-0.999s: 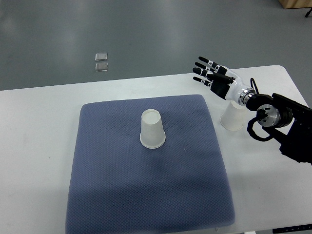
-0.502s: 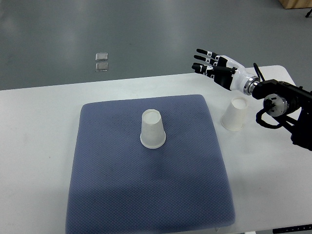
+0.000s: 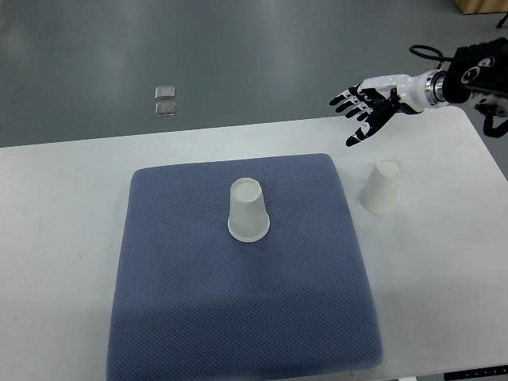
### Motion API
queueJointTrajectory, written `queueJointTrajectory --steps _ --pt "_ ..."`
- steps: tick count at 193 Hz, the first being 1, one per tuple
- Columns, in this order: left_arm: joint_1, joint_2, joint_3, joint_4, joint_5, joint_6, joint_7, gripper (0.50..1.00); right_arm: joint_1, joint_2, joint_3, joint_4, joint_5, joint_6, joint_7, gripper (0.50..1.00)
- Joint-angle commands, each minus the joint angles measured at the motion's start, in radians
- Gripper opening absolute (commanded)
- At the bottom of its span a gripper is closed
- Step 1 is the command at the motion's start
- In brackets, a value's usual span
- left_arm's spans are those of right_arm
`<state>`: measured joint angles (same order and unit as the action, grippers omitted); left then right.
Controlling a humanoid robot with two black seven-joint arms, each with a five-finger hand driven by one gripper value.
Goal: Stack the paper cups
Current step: 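Rotate the right hand fingers-down and lower it beside the standing cup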
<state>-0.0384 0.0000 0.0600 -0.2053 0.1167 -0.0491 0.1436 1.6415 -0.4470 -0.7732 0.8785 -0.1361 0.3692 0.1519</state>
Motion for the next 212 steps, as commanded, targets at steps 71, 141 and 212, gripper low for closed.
queueJointTrajectory --steps 71,141,212 --pt "-0.006 0.0 0.001 -0.016 0.001 -0.046 0.008 1.0 0.552 0.165 -0.428 0.326 -0.303 0.12 0.002 0.926" --pt "-0.006 0.0 0.001 -0.009 0.001 -0.057 0.01 1.0 0.65 0.119 -0.416 0.405 -0.3 0.154 0.0 0.926" --pt "-0.005 0.0 -0.005 0.001 0.0 -0.055 0.011 1.0 0.388 0.139 -0.426 0.278 -0.307 -0.064 -0.041 0.926"
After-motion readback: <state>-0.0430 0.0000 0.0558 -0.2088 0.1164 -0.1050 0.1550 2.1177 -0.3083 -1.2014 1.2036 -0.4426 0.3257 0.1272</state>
